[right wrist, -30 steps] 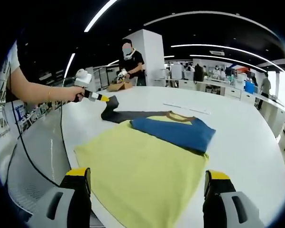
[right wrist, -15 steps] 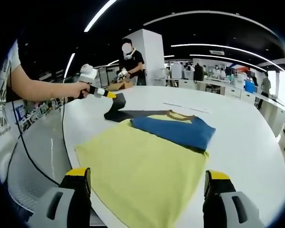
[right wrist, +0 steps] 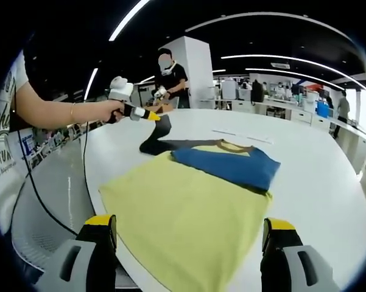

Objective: Fold the garment on the visible template until the final outline fits inside the template.

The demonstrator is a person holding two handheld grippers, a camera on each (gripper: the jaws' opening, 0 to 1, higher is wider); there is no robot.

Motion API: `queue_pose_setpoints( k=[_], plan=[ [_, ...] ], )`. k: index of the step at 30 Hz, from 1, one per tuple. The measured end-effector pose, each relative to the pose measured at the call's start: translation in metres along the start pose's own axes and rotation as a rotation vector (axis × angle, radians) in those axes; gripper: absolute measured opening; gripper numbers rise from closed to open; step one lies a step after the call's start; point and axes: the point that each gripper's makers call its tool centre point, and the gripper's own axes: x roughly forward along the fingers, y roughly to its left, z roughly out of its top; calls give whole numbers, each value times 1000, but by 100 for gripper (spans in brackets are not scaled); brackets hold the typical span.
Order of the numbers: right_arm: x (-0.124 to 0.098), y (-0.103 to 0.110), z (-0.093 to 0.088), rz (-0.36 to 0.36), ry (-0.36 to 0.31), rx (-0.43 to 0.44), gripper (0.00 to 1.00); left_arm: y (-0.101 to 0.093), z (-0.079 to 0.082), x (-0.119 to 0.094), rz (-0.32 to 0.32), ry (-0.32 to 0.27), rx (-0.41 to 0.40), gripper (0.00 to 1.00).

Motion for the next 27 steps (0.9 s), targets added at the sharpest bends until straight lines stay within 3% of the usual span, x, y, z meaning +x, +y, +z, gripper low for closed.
queue_pose_setpoints(
  k=[27],
  plan=[
    [-5,-7,-4,-22,8,2,99,-80,23,38,-144,-33,34,0]
  ],
)
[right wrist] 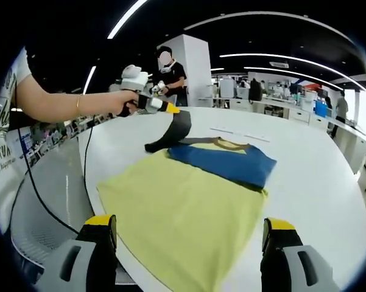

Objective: Fold the garment on the visible template until the final outline fits inside the template.

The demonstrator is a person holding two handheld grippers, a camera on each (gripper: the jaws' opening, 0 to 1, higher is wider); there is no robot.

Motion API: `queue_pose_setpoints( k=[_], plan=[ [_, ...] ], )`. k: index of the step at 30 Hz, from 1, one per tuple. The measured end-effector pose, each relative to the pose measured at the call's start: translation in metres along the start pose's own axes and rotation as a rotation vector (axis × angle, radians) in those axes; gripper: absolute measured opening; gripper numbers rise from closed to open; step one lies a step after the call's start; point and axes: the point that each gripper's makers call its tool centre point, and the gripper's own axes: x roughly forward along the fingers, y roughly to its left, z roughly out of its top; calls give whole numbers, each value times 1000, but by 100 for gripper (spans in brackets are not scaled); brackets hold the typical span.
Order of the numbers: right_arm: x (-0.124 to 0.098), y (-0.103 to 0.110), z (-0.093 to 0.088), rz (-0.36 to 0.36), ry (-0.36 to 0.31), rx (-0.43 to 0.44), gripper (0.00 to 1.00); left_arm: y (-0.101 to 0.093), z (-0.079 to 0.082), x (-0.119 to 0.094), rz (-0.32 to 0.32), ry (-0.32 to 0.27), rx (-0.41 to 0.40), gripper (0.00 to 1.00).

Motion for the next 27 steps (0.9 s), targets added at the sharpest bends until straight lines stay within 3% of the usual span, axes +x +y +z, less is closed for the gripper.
queue_pose_setpoints(
  k=[6,27],
  plan=[
    [0,2,-2,4,6,-1,99,-14,-3,10,-16,12,-6,0],
    [-3,-4,-11,-17,28,11,99,-63,13,48,-117,-13,-26,0]
  ],
)
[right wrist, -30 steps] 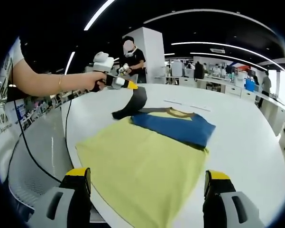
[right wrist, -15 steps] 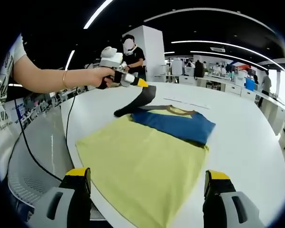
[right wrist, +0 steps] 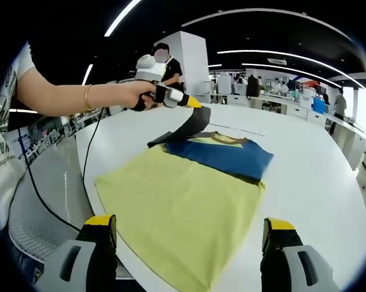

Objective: Fold the garment on the visible template until the final outline fits inside the template.

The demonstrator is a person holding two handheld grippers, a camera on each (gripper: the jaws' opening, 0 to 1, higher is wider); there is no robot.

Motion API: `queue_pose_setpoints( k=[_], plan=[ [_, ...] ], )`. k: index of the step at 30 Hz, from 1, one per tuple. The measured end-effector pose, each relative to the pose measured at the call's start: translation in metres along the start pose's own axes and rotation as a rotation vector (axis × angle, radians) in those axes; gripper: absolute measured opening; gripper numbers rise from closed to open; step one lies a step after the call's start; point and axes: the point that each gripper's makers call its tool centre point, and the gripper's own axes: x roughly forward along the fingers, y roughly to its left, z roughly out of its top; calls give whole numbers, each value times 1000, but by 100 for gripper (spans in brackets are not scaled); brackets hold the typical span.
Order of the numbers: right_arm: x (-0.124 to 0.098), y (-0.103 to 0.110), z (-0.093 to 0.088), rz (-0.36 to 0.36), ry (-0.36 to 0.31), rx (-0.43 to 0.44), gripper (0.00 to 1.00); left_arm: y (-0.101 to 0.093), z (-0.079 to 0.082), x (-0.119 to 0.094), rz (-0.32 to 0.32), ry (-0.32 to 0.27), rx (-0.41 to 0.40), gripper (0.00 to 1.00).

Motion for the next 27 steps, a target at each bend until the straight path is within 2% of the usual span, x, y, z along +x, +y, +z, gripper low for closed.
queue_pose_setpoints(
  k=[8,15,21,27],
  plan=[
    [1,0,-4,1,13,5,99,-11,4,9,-20,-16,4,0],
    [3,2,-2,4,14,1,99,-21,5,19,-39,-2,30,0],
    [2,1,-7,1,24,11,99,-40,4,28,-84,5,86,0],
    [-2,0,-12,-6,32,23,99,-56,-3,36,-117,25,95,0]
  ],
)
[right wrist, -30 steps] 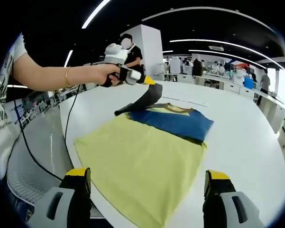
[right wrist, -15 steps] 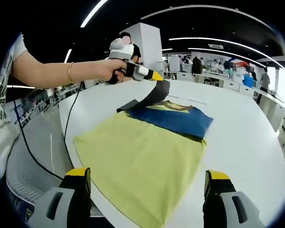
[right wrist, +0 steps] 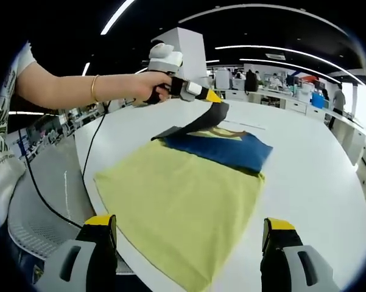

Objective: Fold the garment on the visible template until the final outline fits inside the template.

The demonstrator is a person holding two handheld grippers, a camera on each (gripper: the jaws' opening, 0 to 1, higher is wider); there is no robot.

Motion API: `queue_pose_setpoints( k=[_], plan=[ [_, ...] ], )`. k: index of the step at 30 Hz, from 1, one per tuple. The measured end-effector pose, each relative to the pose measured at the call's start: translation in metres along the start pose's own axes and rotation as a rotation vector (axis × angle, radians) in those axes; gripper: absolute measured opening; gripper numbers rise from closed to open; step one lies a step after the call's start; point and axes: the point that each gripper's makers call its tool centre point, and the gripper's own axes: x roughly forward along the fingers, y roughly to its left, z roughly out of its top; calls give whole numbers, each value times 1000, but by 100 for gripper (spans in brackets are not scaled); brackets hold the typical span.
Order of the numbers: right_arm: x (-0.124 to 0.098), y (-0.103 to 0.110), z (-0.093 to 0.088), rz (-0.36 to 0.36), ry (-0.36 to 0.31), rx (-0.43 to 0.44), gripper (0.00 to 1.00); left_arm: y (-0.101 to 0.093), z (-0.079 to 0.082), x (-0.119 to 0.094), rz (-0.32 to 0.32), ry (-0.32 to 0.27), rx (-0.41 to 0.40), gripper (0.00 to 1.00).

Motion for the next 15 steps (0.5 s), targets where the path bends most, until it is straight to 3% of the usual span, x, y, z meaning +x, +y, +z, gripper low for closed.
queue_pose_setpoints(
  k=[15],
  plan=[
    [0,1,-3,5,11,-1,98,-36,-3,13,-90,11,30,0]
  ],
)
